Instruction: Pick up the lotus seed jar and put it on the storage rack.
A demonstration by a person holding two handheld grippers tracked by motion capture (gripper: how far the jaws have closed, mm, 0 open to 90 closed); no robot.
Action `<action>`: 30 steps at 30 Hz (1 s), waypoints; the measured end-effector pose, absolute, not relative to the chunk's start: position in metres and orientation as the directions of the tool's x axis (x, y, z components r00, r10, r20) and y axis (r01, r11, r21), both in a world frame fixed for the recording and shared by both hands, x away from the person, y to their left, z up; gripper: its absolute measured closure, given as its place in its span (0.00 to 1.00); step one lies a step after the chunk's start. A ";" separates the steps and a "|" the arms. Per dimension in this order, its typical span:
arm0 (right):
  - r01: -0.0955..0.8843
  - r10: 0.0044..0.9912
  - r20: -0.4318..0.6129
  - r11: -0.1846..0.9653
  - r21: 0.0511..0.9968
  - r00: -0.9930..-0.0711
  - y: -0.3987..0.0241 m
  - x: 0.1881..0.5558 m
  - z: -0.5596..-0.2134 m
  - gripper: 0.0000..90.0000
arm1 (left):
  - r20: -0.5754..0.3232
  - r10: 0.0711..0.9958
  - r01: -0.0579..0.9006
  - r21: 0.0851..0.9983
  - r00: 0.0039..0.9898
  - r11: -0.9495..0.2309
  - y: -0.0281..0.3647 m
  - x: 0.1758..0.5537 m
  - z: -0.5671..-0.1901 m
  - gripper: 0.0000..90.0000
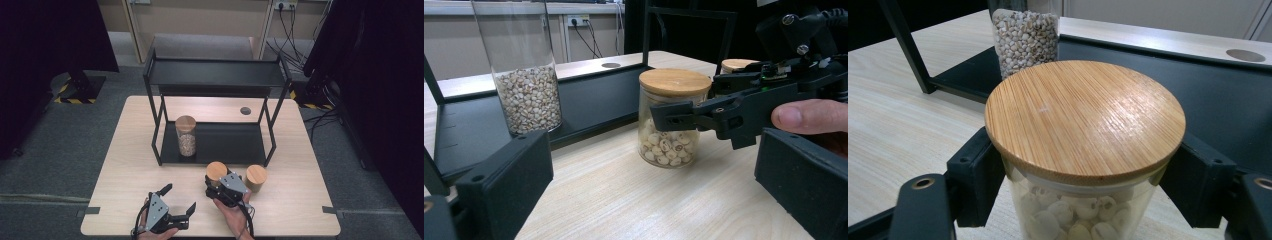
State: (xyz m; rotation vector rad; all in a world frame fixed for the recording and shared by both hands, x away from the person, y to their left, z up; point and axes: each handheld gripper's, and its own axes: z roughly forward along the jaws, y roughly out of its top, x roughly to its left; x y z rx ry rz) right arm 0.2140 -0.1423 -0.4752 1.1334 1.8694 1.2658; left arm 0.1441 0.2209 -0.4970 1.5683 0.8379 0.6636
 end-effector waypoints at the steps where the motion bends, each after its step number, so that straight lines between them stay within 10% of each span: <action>1: 0.308 0.894 -0.028 0.182 0.934 -0.447 -0.141 0.213 -0.476 0.28 | -0.036 0.813 0.151 0.987 0.581 -0.063 0.221 0.144 -0.497 0.02; 30: 0.291 0.914 0.014 0.114 0.950 -0.406 -0.130 0.256 -0.433 0.28 | -0.042 0.819 0.156 0.986 0.572 -0.059 0.223 0.146 -0.498 0.02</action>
